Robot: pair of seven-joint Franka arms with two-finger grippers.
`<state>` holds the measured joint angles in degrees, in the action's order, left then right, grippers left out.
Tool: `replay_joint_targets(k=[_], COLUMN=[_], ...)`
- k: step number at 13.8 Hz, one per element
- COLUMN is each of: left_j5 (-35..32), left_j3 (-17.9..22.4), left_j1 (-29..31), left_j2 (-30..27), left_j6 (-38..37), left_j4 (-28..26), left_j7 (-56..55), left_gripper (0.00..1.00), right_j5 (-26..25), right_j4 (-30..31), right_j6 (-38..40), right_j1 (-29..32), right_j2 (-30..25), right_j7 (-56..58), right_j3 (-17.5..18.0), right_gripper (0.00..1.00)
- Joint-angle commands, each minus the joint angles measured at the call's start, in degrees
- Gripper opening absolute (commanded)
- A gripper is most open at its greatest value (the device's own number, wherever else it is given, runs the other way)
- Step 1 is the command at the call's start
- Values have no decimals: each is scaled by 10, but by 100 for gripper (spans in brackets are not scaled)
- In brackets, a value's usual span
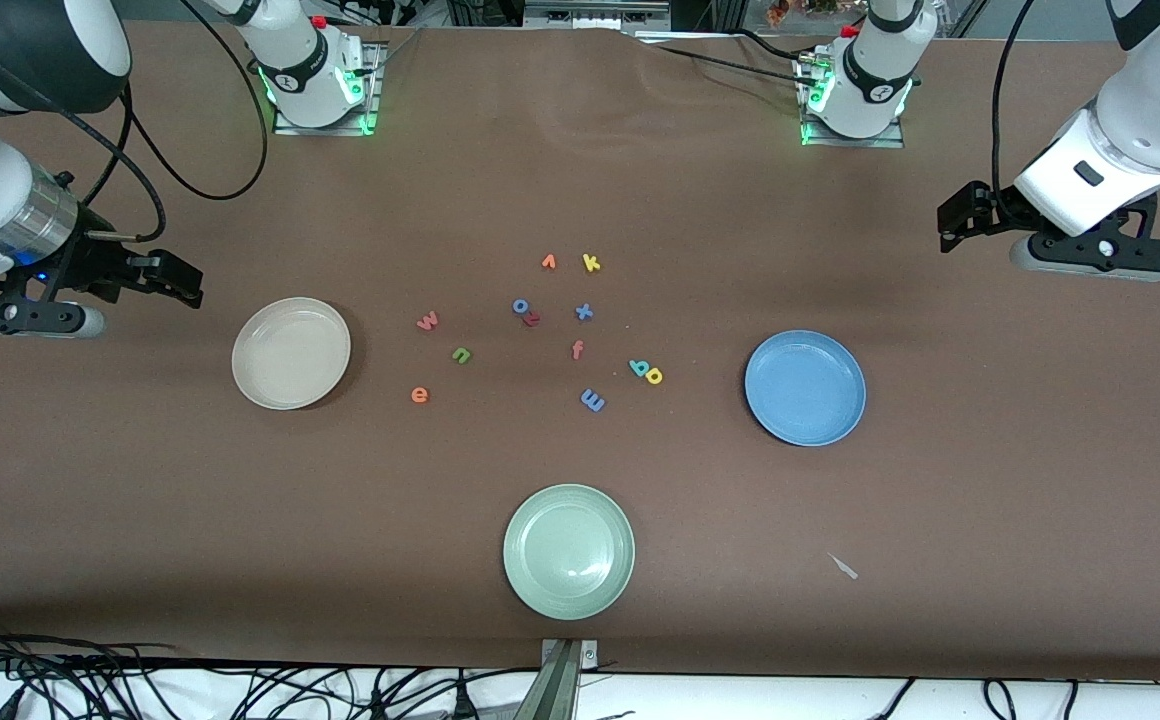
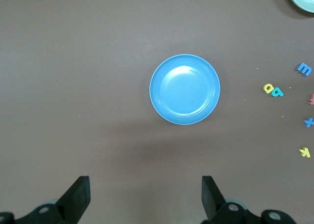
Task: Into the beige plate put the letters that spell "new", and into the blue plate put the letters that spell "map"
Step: 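Reach the green u with the right gripper while the left gripper advances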
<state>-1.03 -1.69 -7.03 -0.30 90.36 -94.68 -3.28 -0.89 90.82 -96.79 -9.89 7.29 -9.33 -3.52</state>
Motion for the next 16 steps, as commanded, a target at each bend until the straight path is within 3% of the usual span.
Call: replay_joint_targets(k=[1, 11, 16], left_j5=[18, 19, 19], left_j3=[-1, -1, -1], left_j1=[4, 4, 4], left_j2=[4, 6, 6], left_j6=[-19, -16, -16], left_j4=[18, 18, 18], left_j7=[-1, -2, -2], left_gripper=[100, 100, 100], right_j5=[7, 10, 8], right_j4=[6, 2, 1], right_j6=[2, -1, -1], right_j1=[3, -4, -38], right_j2=[-5, -3, 43], right_j7=[-4, 4, 6], right_j3=[4, 6, 9], right_gripper=[100, 100, 100])
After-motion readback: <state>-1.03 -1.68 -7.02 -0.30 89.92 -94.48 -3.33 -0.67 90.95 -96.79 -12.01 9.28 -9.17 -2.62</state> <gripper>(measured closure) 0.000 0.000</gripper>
